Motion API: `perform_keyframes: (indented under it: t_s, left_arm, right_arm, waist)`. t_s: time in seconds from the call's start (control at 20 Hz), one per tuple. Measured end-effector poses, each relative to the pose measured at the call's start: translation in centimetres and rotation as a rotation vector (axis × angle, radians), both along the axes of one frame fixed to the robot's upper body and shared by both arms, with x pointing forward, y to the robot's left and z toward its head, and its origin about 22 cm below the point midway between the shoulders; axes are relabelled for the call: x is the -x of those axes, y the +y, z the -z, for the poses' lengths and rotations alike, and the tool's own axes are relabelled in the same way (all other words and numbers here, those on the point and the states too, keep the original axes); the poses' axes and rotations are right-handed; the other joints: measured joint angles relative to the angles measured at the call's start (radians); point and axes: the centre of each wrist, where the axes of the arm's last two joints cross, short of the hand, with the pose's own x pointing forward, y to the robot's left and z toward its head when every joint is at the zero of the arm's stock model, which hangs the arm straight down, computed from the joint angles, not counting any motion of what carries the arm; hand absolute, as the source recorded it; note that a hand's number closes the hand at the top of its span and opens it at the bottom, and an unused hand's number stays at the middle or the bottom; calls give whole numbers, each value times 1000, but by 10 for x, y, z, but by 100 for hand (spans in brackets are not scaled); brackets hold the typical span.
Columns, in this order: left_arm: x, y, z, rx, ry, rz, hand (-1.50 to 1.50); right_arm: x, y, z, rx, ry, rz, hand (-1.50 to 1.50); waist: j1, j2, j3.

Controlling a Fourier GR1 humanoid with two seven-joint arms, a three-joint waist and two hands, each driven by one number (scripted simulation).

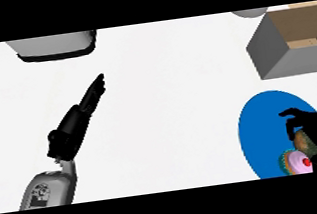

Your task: Pick the squash from the plate and place it in the cardboard box

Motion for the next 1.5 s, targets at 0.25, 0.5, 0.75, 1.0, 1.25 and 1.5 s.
perform_keyframes:
  t_s: [0.25,0.5,0.75,1.0,1.25,1.5]
  left_arm:
    - [1,0,0,-5,-3,2,0]
    - [2,1,2,0,5,1,0]
    - [0,6,4,-10,6,-15,0]
    - [1,3,-5,-7,-4,-23,0]
    - [0,4,-1,-11,0,-23,0]
    - [1,4,0,-2,-2,-16,0]
  right_arm:
    - [-12,-32,-10,14,-30,-107,150]
    - [-21,-45,-34,12,-178,-112,150]
    - [-7,-53,-78,-34,-286,-137,150]
    - [17,-57,-133,-120,-352,-184,150]
    - [40,-56,-177,-224,-434,-162,150]
    - [48,-68,-206,-304,-470,-76,150]
  waist:
    - [1,4,7]
    - [-2,5,13]
    - [-11,4,14]
    - [-18,1,15]
    - [-20,2,14]
    - [-10,4,15]
